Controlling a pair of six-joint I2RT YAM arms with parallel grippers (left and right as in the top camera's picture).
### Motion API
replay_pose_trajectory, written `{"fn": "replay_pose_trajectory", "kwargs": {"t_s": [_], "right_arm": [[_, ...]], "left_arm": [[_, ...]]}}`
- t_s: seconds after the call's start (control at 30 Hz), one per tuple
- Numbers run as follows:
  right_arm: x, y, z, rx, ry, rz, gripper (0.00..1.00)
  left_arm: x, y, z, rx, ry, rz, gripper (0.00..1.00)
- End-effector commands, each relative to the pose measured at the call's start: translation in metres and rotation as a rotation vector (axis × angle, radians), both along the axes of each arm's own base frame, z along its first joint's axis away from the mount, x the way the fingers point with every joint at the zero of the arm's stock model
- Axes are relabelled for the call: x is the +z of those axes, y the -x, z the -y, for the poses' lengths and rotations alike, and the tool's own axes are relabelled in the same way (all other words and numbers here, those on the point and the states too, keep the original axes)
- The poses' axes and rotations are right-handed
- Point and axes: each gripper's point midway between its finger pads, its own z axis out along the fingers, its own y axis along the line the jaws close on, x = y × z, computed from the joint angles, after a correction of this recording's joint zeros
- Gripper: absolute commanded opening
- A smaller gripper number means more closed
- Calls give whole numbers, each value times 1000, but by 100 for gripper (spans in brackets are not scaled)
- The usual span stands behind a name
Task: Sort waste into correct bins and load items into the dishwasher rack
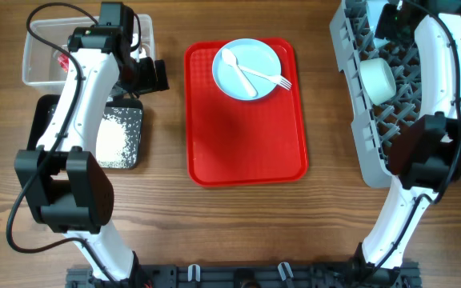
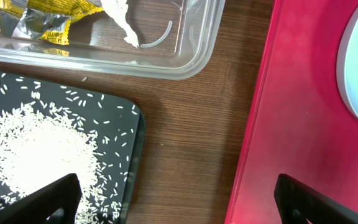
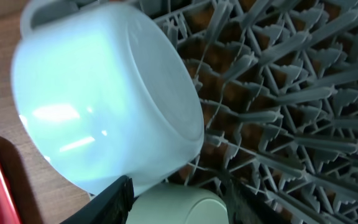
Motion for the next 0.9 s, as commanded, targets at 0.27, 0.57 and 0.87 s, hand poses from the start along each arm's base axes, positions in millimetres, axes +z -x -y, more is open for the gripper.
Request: {"fn": "replay_pose_trajectory", "kwargs": {"t_s": [0.27, 0.57, 0.87], "right_arm": [[0, 1, -12, 23, -71, 0, 50], [44, 4, -13, 29, -56, 92, 50], [92, 8, -121, 345, -177, 190, 57]], "left_arm": [[-5, 1, -1, 17, 10, -16, 100], [-5, 1, -1, 17, 10, -16, 100], [-5, 1, -1, 17, 10, -16, 100]]}}
